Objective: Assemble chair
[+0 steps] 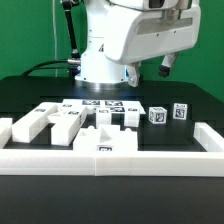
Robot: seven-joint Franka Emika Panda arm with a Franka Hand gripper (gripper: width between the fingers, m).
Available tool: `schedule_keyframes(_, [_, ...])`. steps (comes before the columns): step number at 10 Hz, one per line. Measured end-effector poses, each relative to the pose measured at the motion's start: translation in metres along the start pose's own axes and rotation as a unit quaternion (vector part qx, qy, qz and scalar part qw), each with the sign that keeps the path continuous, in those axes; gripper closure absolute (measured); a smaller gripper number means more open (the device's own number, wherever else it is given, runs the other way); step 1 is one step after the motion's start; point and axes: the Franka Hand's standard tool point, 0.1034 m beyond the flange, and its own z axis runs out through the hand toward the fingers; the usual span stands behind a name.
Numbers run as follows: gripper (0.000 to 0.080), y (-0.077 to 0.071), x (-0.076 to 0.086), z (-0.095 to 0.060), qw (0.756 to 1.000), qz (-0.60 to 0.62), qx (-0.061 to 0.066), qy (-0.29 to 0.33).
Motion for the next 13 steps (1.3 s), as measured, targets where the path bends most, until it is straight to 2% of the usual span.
schedule_keyframes(1, [0.0150,0.001,-0.001,0.001,1.000,0.018,0.001,0.000])
schedule_keyframes(2, [0.0150,0.005,-0.003,0.007,0.998,0.066,0.009,0.000])
schedule_keyframes(5, [0.0150,0.021,0.001,0.027,0.985,0.170,0.015,0.010])
schedule_keyframes(7, [0.0150,0.029,0.004,0.028,0.977,0.213,0.013,0.022])
schedule_keyframes(10, [0.0150,0.024,0.007,0.028,0.952,0.303,0.021,0.022])
schedule_keyframes(12, [0.0150,0.024,0.006,0.030,0.953,0.301,0.022,0.021])
schedule_keyframes(13, [0.0150,0.033,0.008,0.036,0.953,0.302,0.017,0.032])
